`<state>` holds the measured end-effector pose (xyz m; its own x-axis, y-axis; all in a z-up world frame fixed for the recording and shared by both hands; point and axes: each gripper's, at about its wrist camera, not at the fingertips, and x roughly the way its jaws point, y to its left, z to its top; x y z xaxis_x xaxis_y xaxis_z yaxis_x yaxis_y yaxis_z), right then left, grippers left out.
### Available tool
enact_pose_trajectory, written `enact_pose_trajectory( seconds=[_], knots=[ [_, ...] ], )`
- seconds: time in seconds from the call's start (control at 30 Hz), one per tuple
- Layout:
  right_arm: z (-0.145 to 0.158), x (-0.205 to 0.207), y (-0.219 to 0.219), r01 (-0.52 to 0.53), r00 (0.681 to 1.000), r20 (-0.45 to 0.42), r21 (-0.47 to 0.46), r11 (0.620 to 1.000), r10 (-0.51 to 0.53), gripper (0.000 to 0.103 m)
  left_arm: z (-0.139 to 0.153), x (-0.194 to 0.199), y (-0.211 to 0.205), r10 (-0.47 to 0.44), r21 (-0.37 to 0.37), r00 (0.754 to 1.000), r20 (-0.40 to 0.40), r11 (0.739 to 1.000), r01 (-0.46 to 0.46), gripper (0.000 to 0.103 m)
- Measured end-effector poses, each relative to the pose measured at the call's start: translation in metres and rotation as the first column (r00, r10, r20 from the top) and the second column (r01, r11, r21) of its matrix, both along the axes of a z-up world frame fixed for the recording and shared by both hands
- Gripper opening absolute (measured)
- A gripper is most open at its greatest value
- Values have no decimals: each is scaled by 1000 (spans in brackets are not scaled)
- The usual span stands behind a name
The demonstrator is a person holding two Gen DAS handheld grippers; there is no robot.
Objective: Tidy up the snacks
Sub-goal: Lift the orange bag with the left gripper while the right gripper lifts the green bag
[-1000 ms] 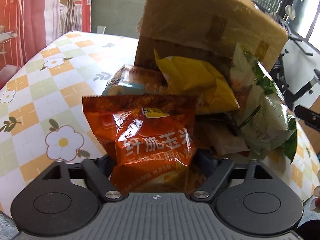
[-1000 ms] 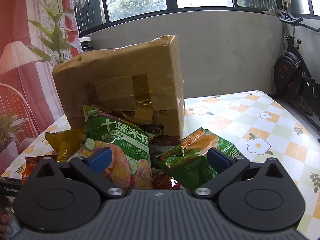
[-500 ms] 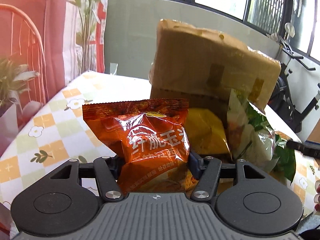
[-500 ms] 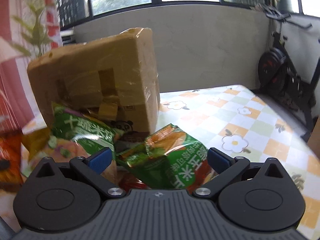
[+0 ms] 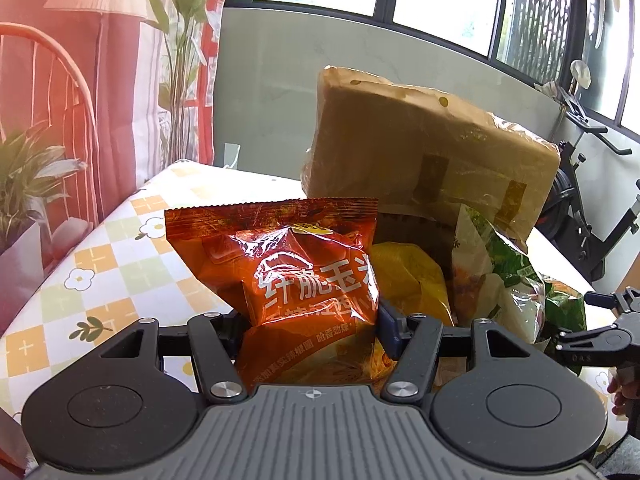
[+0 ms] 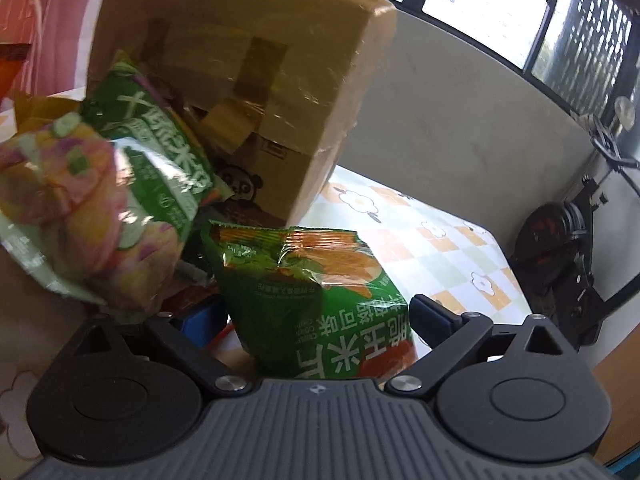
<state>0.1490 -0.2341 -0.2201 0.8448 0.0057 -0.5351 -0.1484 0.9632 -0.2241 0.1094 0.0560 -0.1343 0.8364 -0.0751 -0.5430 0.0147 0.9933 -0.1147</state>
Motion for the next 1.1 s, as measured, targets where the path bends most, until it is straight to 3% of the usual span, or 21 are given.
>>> enact_pose_trajectory(
  seconds=[0.2,0.33,0.57,0.73,1.1],
  knots=[
    [0,5,-8,27,1000,7,56,998,-28,91,-1,2,0,3,3,1000,-3,1000,-3,63],
    [9,0,-13,23,999,23,92,996,-25,68,1,1,0,3,5,1000,0,1000,-3,63],
    [38,-17,-22,26,996,80,191,981,-42,54,14,-8,-3,-8,20,999,48,1000,7,63],
    [60,-30,-37,41,993,94,301,953,-72,50,26,-18,-7,-31,40,995,89,999,28,63],
    [125,-65,-39,-35,969,240,364,931,-58,49,60,-32,-8,-56,45,980,190,998,49,63]
  ],
)
